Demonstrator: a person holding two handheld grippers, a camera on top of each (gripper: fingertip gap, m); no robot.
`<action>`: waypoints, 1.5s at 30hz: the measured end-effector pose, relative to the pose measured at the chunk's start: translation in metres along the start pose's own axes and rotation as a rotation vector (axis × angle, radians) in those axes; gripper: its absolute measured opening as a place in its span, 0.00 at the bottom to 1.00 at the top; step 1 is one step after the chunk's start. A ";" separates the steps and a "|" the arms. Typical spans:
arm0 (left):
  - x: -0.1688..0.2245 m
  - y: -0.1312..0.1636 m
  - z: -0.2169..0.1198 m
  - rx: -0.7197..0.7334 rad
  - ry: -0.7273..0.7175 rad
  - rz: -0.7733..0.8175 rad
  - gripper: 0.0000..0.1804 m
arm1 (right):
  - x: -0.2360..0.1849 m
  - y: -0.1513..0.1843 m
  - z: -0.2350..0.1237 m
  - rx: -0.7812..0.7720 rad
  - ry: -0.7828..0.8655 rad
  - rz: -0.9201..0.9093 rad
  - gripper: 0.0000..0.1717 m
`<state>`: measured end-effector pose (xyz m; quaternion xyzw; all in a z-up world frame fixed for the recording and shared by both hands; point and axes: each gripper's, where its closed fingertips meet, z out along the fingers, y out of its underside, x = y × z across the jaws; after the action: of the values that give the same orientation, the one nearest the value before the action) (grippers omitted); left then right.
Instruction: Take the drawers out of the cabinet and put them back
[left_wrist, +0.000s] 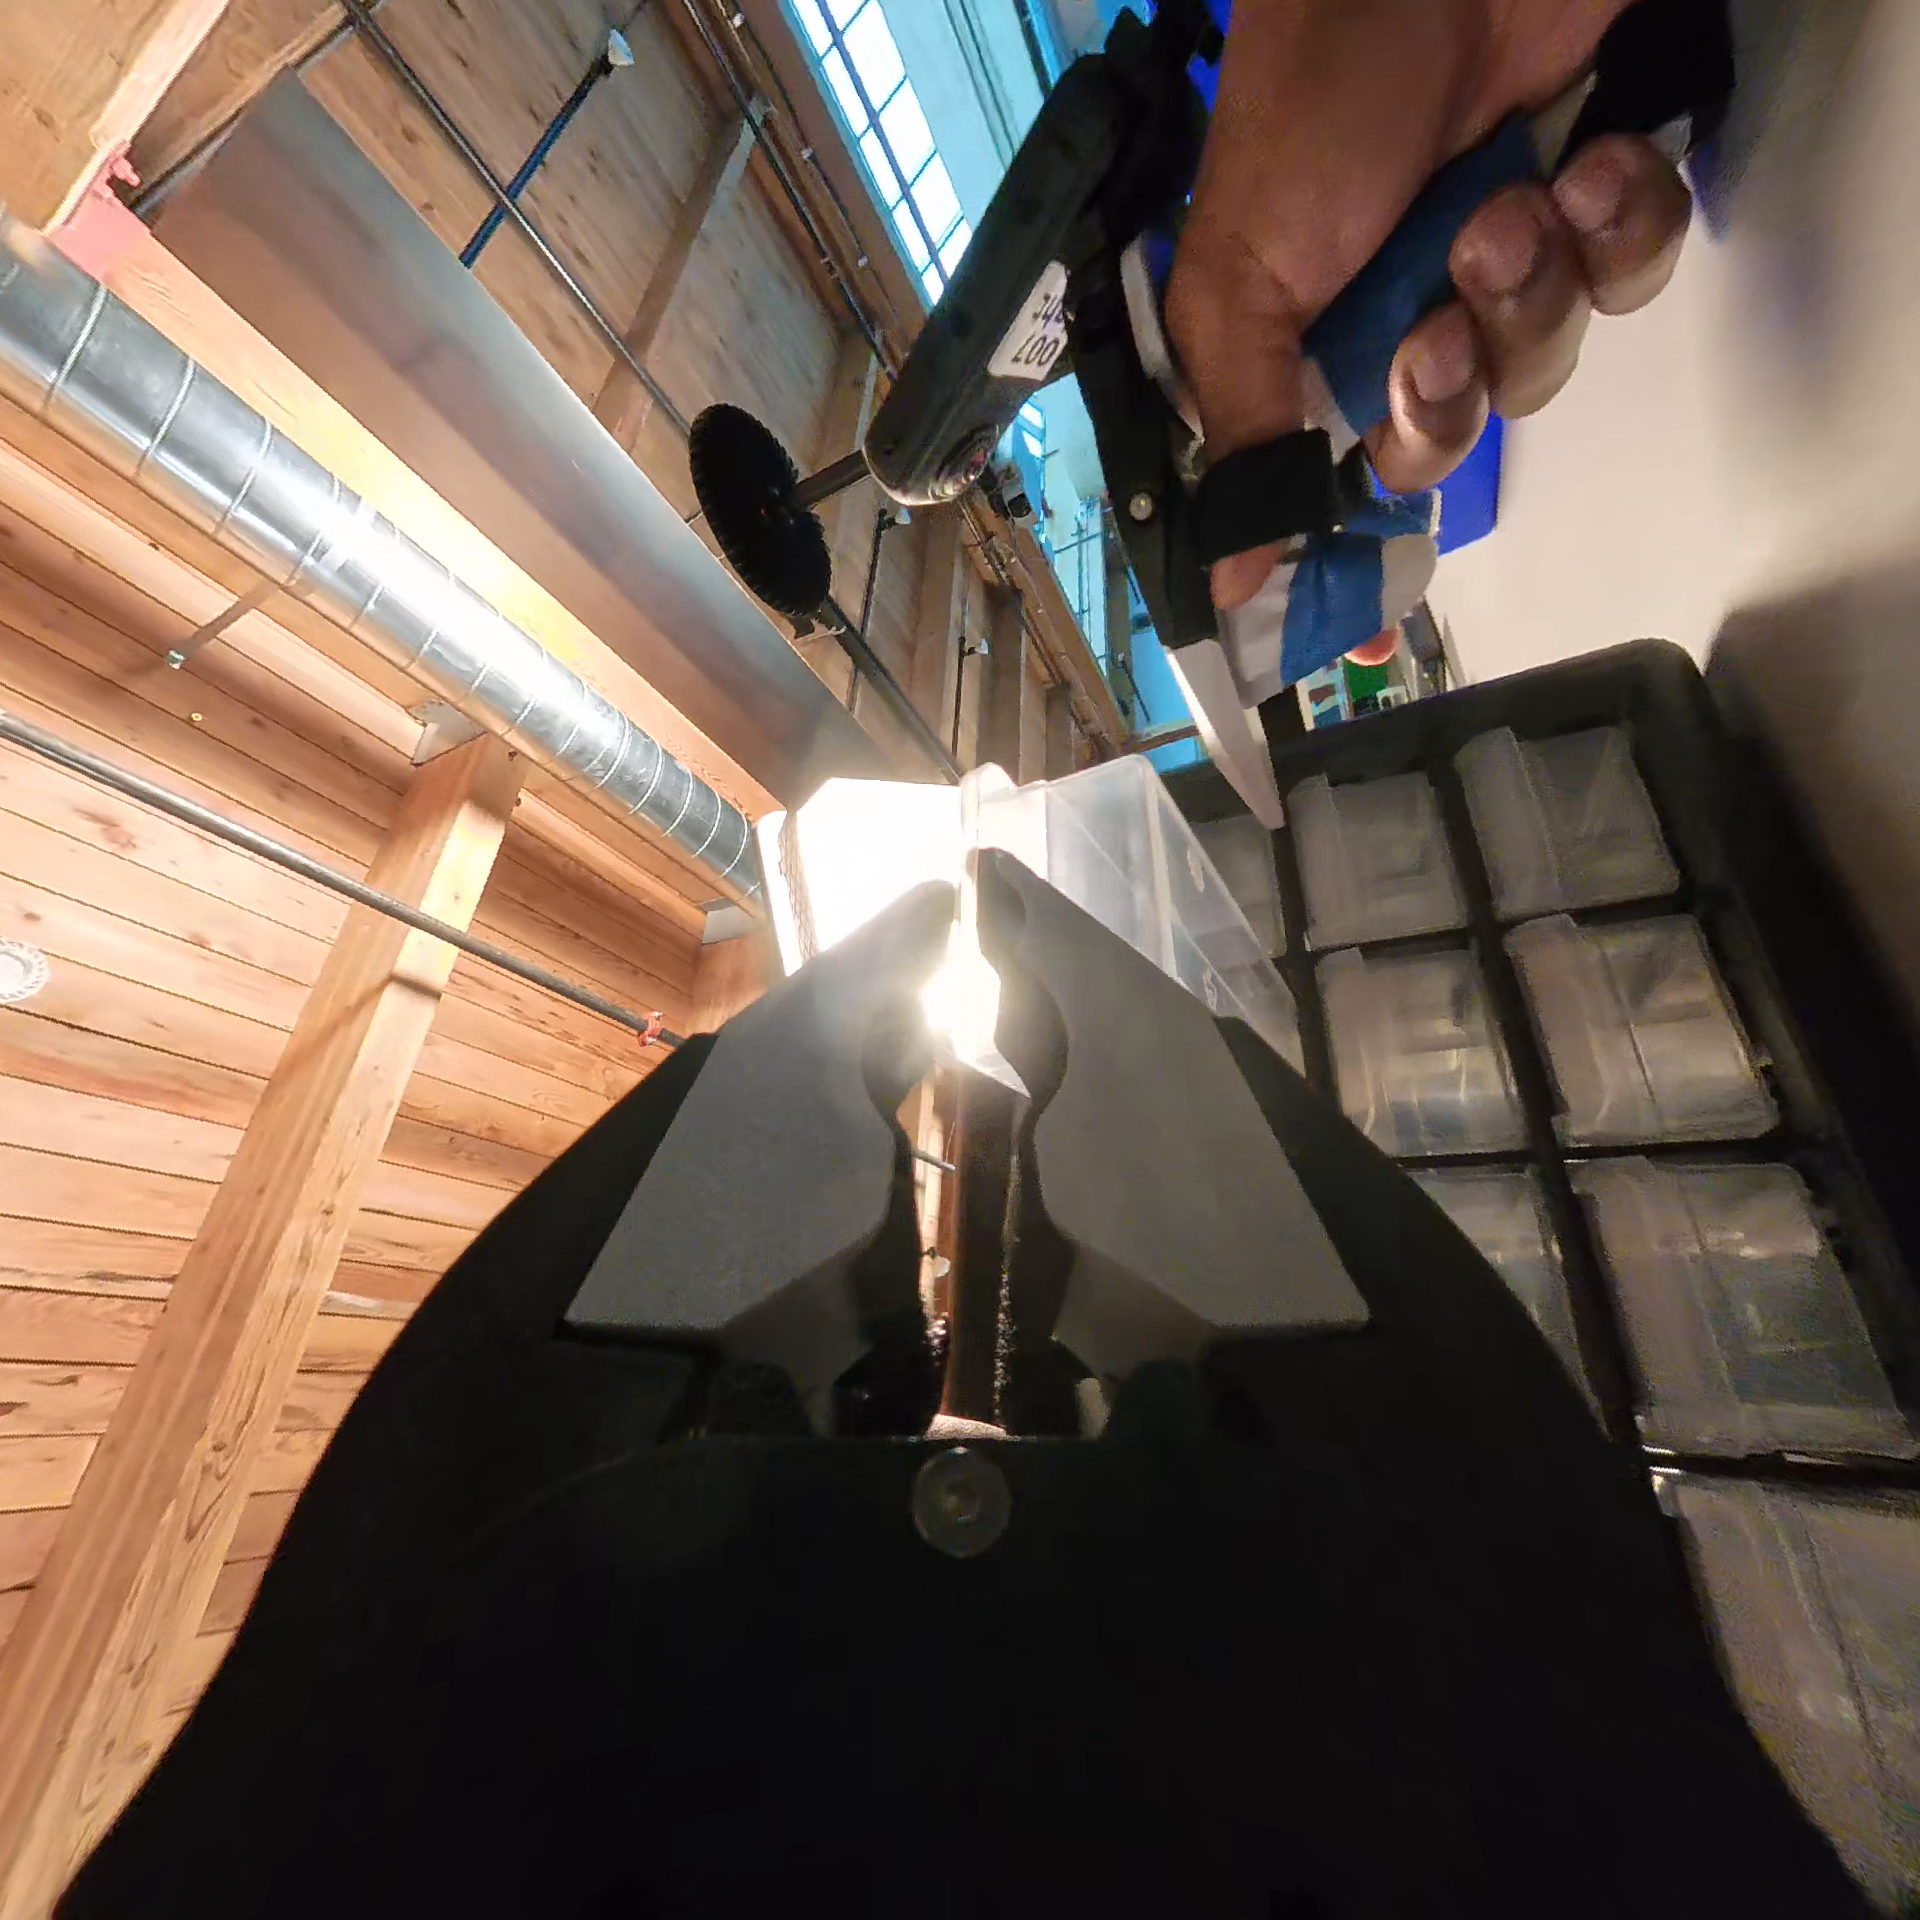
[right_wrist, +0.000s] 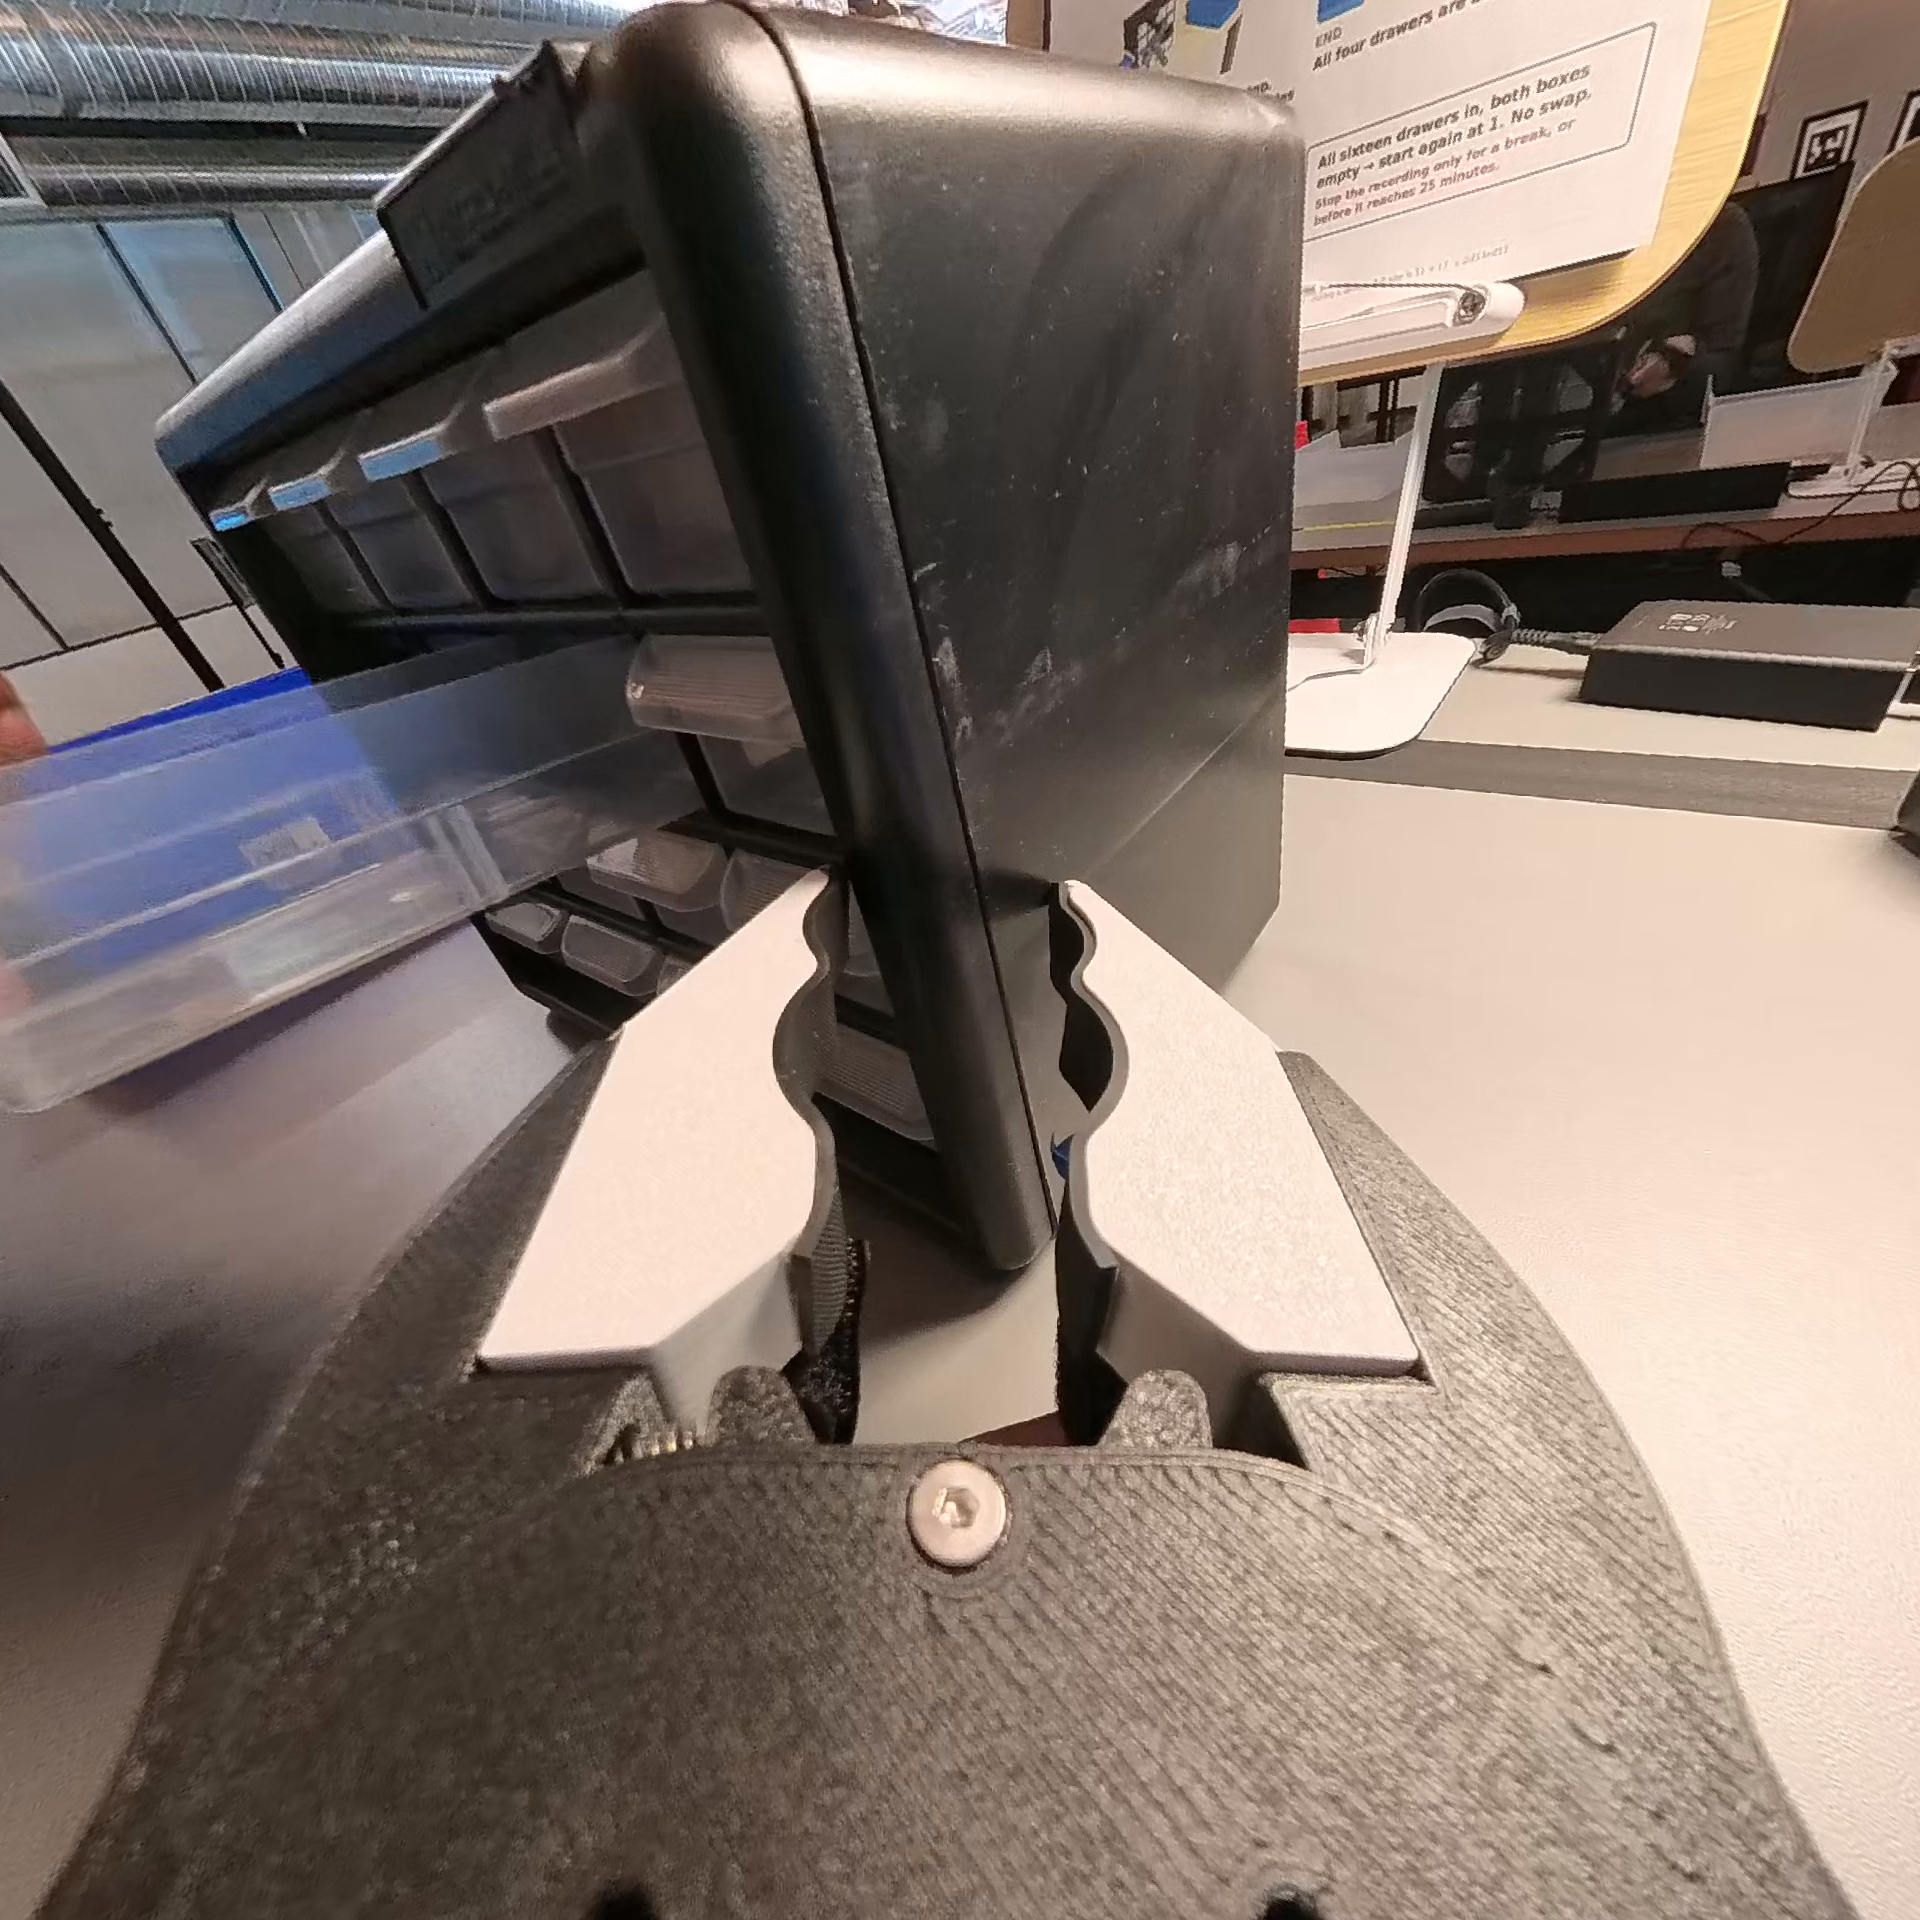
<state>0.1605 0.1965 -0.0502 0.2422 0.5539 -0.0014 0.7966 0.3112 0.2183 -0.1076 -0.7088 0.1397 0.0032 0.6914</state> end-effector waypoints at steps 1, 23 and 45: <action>0.002 0.001 0.000 -0.005 -0.003 0.001 0.01 | 0.000 0.000 0.000 0.000 0.000 -0.001 0.24; 0.050 0.056 0.021 -0.293 0.203 -0.291 0.27 | 0.000 0.000 0.000 -0.001 -0.005 0.007 0.24; 0.069 0.046 0.027 -0.632 0.267 -1.342 0.14 | -0.001 0.001 0.000 -0.003 -0.002 0.000 0.24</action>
<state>0.2230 0.2447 -0.0863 -0.3892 0.6486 -0.2979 0.5823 0.3105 0.2184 -0.1080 -0.7098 0.1390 0.0040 0.6906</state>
